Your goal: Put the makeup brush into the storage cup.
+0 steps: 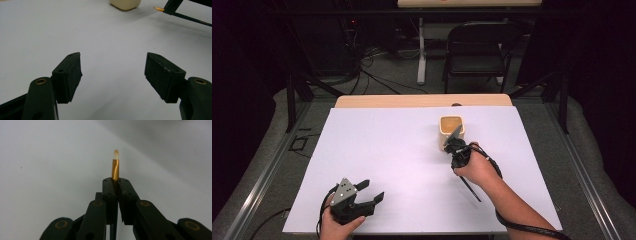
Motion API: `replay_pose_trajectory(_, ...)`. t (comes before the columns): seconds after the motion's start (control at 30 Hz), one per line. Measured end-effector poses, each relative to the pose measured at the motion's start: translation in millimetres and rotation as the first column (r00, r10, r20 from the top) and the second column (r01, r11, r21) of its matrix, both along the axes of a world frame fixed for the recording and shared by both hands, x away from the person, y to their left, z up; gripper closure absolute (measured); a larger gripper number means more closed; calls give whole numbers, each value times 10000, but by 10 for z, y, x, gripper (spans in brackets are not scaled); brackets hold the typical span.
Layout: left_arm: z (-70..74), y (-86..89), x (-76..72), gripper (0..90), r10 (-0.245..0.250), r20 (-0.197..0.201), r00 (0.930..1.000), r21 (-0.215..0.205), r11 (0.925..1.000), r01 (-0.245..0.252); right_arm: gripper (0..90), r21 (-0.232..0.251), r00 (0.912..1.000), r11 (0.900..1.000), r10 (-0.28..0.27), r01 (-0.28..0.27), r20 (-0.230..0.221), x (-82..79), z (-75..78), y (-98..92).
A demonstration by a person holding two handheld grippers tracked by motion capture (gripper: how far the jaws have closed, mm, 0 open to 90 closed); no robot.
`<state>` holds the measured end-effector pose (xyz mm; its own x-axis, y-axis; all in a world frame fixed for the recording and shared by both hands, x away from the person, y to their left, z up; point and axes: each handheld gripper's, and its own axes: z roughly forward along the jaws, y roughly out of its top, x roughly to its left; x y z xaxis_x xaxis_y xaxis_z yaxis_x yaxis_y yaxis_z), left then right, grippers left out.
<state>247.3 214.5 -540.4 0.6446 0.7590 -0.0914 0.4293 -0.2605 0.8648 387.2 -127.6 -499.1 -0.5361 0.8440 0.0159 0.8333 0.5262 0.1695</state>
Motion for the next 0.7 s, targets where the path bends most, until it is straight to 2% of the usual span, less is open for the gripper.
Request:
replay_pose_trajectory(0.07, 0, -1, 0, 294, -3, -6, 10000, -5, 10000, 3, 840, -44, 10000, 10000, 57, -57, 33, -9, 47, -1)
replay_pose_trajectory(0.1, -1, -1, 0, 294, -1, -6, 10000, -4, 10000, 1, 840, 199, 9999, 9998, 22, -25, 150, -19, 54, -3)
replay_pose_trajectory(0.2, -2, -3, 1, 294, 1, -11, 10000, 4, 10000, -1, 840, 312, 9997, 9995, 44, -51, 235, -34, 97, -5)
replay_pose_trajectory(0.3, -4, -6, 3, 294, 4, 6, 10000, -8, 10000, -4, 840, 722, 9981, 9973, 58, -103, 621, -73, 159, -11)
replay_pose_trajectory(0.33, -4, -8, 2, 294, 21, -1, 10000, 2, 10000, -21, 840, 595, 9991, 9982, 38, -63, 417, -83, 200, -10)
replay_pose_trajectory(0.37, -4, -8, 2, 294, 21, -1, 10000, 2, 10000, -21, 840, 595, 9991, 9982, 38, -63, 417, -83, 200, -10)
replay_pose_trajectory(0.4, -4, -9, 2, 294, 22, -2, 10000, 3, 10000, -22, 840, 902, 9970, 9958, 54, -124, 779, -104, 211, -15)
replay_pose_trajectory(0.5, -5, -11, 1, 294, 20, -5, 10000, -4, 10000, -20, 840, 917, 9972, 9956, 111, -180, 745, -122, 254, -19)
replay_pose_trajectory(0.67, -5, -11, 1, 294, 25, -3, 10000, -8, 10000, -25, 840, 1168, 9940, 9926, 209, -335, 1070, -167, 322, -36)
replay_pose_trajectory(0.7, -5, -12, 1, 294, 25, -5, 10000, -6, 10000, -25, 840, 1361, 9921, 9899, 227, -396, 1236, -187, 349, -43)
